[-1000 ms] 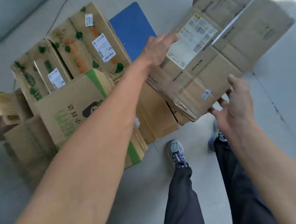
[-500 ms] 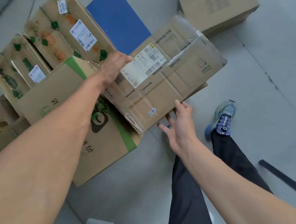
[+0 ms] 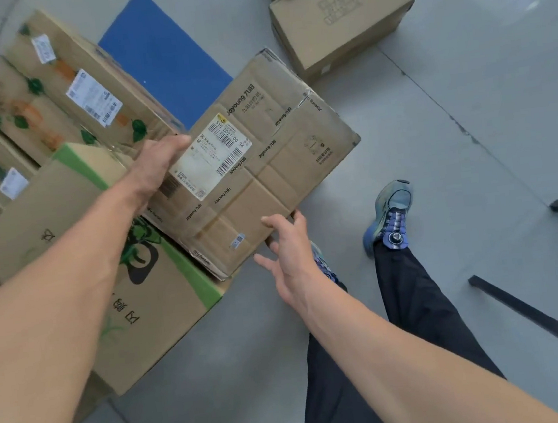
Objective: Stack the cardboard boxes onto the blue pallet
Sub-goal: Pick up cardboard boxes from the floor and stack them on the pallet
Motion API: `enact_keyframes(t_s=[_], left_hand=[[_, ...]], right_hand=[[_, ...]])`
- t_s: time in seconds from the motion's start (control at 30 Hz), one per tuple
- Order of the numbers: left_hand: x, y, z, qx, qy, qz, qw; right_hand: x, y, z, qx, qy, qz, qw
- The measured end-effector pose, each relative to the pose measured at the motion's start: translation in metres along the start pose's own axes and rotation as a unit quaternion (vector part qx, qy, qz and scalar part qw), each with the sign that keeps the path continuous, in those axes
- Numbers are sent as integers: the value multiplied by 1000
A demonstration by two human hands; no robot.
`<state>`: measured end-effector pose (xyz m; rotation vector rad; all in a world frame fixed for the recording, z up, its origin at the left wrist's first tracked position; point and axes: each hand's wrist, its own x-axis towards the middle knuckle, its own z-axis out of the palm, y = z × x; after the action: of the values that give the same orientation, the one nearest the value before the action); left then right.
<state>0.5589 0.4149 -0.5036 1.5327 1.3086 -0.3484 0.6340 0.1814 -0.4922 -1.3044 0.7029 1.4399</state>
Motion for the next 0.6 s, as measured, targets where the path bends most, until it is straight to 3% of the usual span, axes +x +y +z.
enact_keyframes(t_s=[0.4,0.6], left_hand=[[14,-9,-3,1,-13,-49,999],[-6,14,9,-19,62,-3,998]], right_hand=[[-5,2,-5,-7,0,3,1000],[-27,-46,-11,-37,64,-97,992]])
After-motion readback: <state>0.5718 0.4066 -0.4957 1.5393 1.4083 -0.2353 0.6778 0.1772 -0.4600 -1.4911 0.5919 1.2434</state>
